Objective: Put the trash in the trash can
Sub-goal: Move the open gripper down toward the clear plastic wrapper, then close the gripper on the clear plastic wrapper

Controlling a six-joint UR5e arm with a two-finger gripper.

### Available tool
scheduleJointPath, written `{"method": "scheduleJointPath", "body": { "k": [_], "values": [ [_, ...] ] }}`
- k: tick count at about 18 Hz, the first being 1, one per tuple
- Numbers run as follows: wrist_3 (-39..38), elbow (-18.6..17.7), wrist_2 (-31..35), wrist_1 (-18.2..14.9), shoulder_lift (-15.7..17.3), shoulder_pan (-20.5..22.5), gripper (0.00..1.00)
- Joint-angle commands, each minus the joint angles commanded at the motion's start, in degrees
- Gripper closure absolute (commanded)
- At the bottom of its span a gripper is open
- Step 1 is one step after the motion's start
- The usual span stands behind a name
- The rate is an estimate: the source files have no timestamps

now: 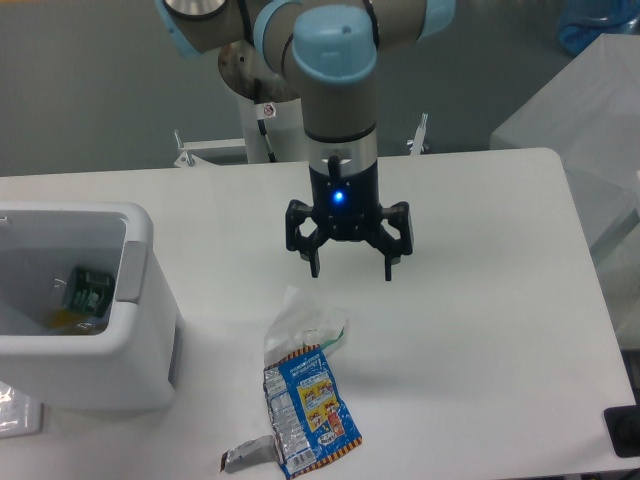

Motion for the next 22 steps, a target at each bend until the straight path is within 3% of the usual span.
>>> {"method": "scheduleJointPath", "body": {
  "k": [9, 19, 22],
  "values": [
    [12.39, -4.75, 0.0, 0.0, -3.16, -2.46, 0.0],
    [13.01, -4.4, 0.96, 1.05, -11.86, -5.27, 0.0],
    [13.01, -4.14, 2.54, 1.76, -12.74, -5.8, 0.01]
  ]
}}
